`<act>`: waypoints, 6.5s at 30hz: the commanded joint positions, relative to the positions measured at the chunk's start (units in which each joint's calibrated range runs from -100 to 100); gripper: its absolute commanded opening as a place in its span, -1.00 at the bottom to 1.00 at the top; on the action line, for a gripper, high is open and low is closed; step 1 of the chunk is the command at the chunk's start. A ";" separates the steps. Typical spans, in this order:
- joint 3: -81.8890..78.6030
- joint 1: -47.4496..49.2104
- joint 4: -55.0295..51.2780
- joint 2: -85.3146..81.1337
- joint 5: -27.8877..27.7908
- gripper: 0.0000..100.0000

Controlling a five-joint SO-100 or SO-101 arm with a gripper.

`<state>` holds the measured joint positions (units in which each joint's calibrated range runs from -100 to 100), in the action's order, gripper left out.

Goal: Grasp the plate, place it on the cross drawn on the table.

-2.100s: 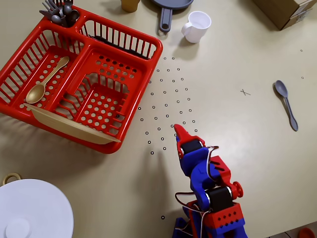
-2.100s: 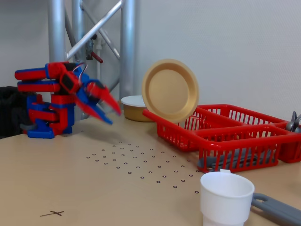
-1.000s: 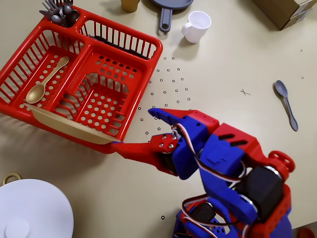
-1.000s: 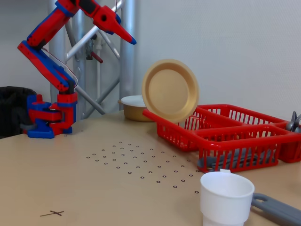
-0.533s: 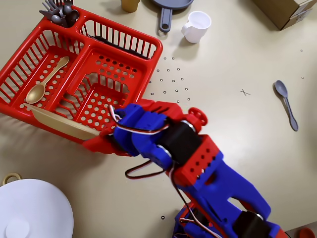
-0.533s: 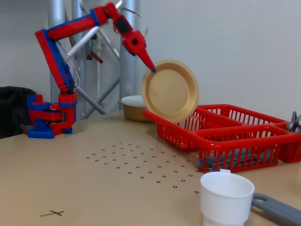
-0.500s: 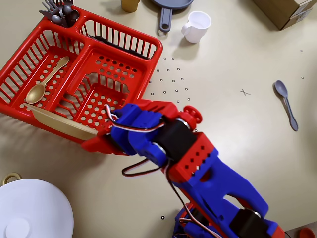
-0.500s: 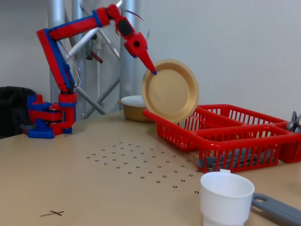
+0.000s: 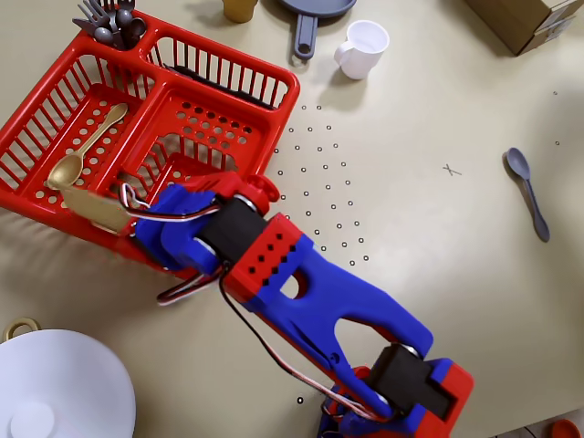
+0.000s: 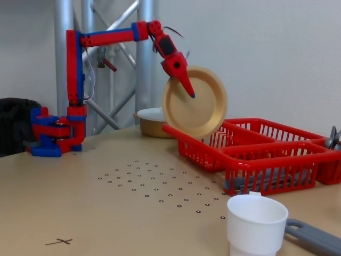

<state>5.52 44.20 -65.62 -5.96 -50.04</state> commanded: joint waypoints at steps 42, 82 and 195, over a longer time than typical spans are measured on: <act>11.98 2.25 7.72 -10.86 4.15 -1.00; -22.74 -50.37 -4.27 -54.05 -27.35 -1.00; -66.35 -38.60 45.46 -44.50 38.05 -1.00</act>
<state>-62.93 4.32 -18.51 -47.06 -18.58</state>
